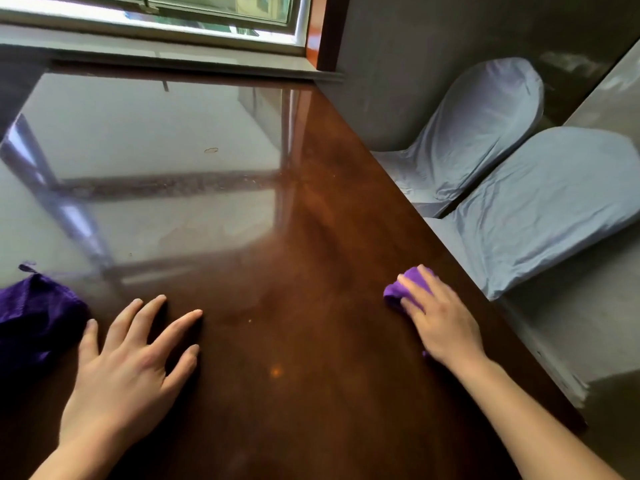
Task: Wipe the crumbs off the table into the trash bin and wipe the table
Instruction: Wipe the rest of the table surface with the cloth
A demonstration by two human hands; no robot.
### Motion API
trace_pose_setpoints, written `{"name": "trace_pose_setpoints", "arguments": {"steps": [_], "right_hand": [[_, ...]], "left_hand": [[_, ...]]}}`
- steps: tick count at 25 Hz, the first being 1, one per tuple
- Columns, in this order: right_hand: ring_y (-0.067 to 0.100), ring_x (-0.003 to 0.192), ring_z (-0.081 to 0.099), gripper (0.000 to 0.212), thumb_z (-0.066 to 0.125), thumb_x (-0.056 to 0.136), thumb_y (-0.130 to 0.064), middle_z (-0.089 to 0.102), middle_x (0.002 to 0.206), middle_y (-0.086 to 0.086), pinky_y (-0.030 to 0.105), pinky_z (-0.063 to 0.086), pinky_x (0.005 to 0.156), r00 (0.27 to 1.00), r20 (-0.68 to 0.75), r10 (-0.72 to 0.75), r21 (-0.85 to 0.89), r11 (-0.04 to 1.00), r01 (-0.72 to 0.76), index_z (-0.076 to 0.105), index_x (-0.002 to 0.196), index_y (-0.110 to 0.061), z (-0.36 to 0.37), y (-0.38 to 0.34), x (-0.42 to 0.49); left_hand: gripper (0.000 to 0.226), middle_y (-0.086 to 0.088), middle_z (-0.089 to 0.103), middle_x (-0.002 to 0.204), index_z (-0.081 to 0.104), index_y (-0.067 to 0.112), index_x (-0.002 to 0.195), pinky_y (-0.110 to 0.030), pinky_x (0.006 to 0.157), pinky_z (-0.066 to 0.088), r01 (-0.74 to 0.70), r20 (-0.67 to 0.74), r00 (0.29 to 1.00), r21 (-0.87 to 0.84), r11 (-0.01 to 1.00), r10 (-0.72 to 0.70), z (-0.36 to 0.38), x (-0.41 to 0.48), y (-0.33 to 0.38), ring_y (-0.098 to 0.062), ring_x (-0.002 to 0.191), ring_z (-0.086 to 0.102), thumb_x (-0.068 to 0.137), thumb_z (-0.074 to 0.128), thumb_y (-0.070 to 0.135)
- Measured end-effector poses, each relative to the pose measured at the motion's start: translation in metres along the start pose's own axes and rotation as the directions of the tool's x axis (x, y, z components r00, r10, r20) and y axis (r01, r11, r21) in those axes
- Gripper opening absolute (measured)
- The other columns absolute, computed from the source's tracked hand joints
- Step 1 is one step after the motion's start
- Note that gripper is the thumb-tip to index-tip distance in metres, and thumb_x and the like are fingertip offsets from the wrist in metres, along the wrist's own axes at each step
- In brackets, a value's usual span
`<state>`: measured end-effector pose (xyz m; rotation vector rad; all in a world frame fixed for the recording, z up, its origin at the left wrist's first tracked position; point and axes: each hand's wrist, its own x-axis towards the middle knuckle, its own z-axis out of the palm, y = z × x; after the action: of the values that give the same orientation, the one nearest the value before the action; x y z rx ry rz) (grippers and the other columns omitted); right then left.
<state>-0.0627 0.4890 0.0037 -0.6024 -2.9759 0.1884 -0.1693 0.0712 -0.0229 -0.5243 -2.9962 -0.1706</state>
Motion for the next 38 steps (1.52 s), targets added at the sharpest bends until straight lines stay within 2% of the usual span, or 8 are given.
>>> {"name": "trace_pose_setpoints", "arguments": {"steps": [4, 9, 15, 21, 27, 32, 34, 38], "right_hand": [[0.032, 0.144, 0.035, 0.044, 0.040, 0.101, -0.047, 0.032, 0.161, 0.003, 0.041, 0.029, 0.117, 0.981, -0.026, 0.191, -0.031, 0.981, -0.192, 0.048, 0.143, -0.039, 0.007, -0.032, 0.013], [0.031, 0.136, 0.049, 0.043, 0.036, 0.100, -0.054, 0.047, 0.153, 0.001, 0.042, 0.044, 0.109, 0.950, -0.009, -0.313, -0.001, 0.950, 0.313, 0.050, 0.139, -0.043, 0.015, -0.048, -0.051], [0.032, 0.146, 0.031, 0.043, 0.033, 0.103, -0.047, 0.033, 0.161, 0.002, 0.044, 0.036, 0.115, 0.985, -0.041, 0.167, -0.023, 0.985, -0.168, 0.042, 0.145, -0.040, 0.014, -0.023, 0.050], [0.037, 0.141, 0.034, 0.044, 0.032, 0.103, -0.047, 0.034, 0.159, 0.004, 0.047, 0.035, 0.114, 0.961, -0.080, 0.264, -0.051, 0.962, -0.269, 0.045, 0.144, -0.036, 0.015, -0.017, 0.101], [0.035, 0.132, 0.048, 0.038, 0.045, 0.099, -0.046, 0.044, 0.155, 0.003, 0.042, 0.036, 0.112, 0.985, -0.061, -0.161, 0.043, 0.986, 0.164, 0.059, 0.134, -0.037, 0.025, -0.140, 0.045], [0.039, 0.134, 0.048, 0.043, 0.045, 0.094, -0.051, 0.046, 0.154, -0.001, 0.049, 0.041, 0.110, 0.836, -0.005, -0.549, 0.078, 0.833, 0.548, 0.050, 0.136, -0.047, 0.039, -0.192, -0.043], [0.037, 0.138, 0.045, 0.045, 0.045, 0.095, -0.051, 0.043, 0.156, 0.000, 0.046, 0.040, 0.112, 0.844, 0.009, -0.537, 0.028, 0.844, 0.536, 0.049, 0.139, -0.046, 0.034, -0.178, -0.017], [0.034, 0.146, 0.029, 0.042, 0.042, 0.099, -0.052, 0.031, 0.162, -0.003, 0.044, 0.026, 0.119, 0.974, 0.045, -0.221, 0.056, 0.974, 0.219, 0.049, 0.140, -0.045, 0.030, -0.203, 0.037]], "left_hand": [[0.054, 0.001, 0.038, 0.149, 0.025, 0.061, 0.136, -0.060, 0.109, 0.018, 0.003, -0.012, 1.000, 0.037, 0.999, -0.003, 0.010, 0.003, -0.004, -0.023, 0.142, 0.024, 0.083, 0.020, 0.069], [0.054, 0.003, 0.031, 0.152, 0.018, 0.063, 0.137, -0.060, 0.108, 0.017, 0.013, -0.030, 0.999, 0.043, 0.999, -0.012, 0.023, 0.003, -0.009, -0.021, 0.143, 0.022, 0.083, 0.017, 0.070], [0.053, 0.002, 0.036, 0.150, 0.021, 0.062, 0.136, -0.059, 0.109, 0.018, 0.005, -0.038, 0.999, 0.046, 0.999, -0.004, 0.014, 0.001, -0.004, -0.021, 0.142, 0.023, 0.083, 0.019, 0.069], [0.054, 0.000, 0.038, 0.150, 0.031, 0.057, 0.135, -0.058, 0.112, 0.015, -0.003, -0.025, 1.000, 0.000, 1.000, 0.003, 0.001, 0.003, 0.003, -0.021, 0.143, 0.022, 0.082, 0.024, 0.067], [0.056, 0.002, 0.029, 0.153, 0.028, 0.056, 0.136, -0.056, 0.115, 0.011, 0.032, 0.013, 0.999, 0.003, 0.999, -0.032, -0.008, -0.001, 0.007, -0.019, 0.145, 0.012, 0.082, 0.021, 0.065], [0.055, 0.002, 0.030, 0.153, 0.028, 0.056, 0.136, -0.060, 0.114, 0.008, 0.030, 0.021, 0.999, -0.027, 0.999, -0.029, -0.007, -0.001, 0.005, -0.018, 0.146, 0.011, 0.082, 0.022, 0.067], [0.055, 0.004, 0.029, 0.153, 0.025, 0.057, 0.136, -0.061, 0.114, 0.007, 0.032, 0.019, 0.999, -0.022, 0.999, -0.032, -0.005, -0.001, 0.005, -0.017, 0.146, 0.009, 0.082, 0.022, 0.068], [0.053, 0.004, 0.031, 0.151, 0.030, 0.054, 0.134, -0.060, 0.115, 0.006, 0.018, -0.001, 1.000, -0.075, 0.997, -0.019, -0.007, 0.001, 0.004, -0.017, 0.145, 0.012, 0.082, 0.028, 0.066]]}}
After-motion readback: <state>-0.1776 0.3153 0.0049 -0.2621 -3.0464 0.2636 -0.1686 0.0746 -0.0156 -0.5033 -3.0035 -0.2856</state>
